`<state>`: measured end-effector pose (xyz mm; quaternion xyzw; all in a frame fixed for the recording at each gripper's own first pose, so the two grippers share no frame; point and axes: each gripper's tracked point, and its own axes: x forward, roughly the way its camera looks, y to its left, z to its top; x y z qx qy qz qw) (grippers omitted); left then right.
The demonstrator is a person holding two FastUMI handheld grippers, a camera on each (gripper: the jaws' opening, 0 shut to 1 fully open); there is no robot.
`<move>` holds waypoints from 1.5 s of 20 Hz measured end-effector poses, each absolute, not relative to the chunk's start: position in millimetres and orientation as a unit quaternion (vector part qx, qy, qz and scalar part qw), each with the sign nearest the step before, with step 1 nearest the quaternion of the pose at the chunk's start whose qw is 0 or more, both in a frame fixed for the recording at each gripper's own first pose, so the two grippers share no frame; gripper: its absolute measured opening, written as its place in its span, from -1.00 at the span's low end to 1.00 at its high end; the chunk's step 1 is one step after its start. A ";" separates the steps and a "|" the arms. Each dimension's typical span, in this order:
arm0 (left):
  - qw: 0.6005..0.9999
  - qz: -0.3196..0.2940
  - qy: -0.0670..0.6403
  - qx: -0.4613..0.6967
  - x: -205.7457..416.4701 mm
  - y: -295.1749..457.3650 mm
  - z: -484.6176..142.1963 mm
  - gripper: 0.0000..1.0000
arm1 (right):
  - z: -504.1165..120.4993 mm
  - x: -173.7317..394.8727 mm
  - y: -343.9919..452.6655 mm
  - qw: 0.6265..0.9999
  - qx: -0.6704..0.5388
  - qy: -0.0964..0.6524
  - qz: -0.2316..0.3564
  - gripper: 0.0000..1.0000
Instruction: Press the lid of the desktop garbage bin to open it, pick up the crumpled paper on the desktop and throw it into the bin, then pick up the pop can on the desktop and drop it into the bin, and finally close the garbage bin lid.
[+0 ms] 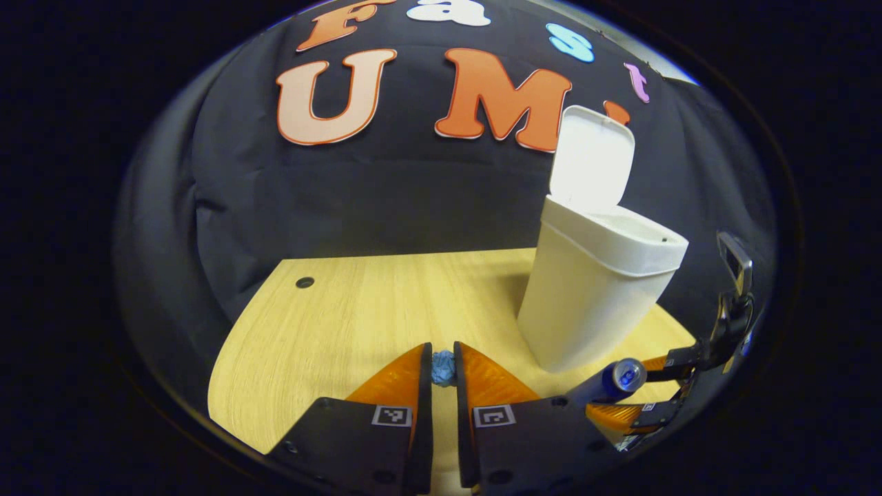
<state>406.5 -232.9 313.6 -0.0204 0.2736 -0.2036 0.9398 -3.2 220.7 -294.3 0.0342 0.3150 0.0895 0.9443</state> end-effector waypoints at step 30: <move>0.909 -0.383 0.165 -0.014 423.0 -466.5 421.0 -0.46 | -302.8 -9.6 213.0 0.934 0.118 0.314 -0.121 0.60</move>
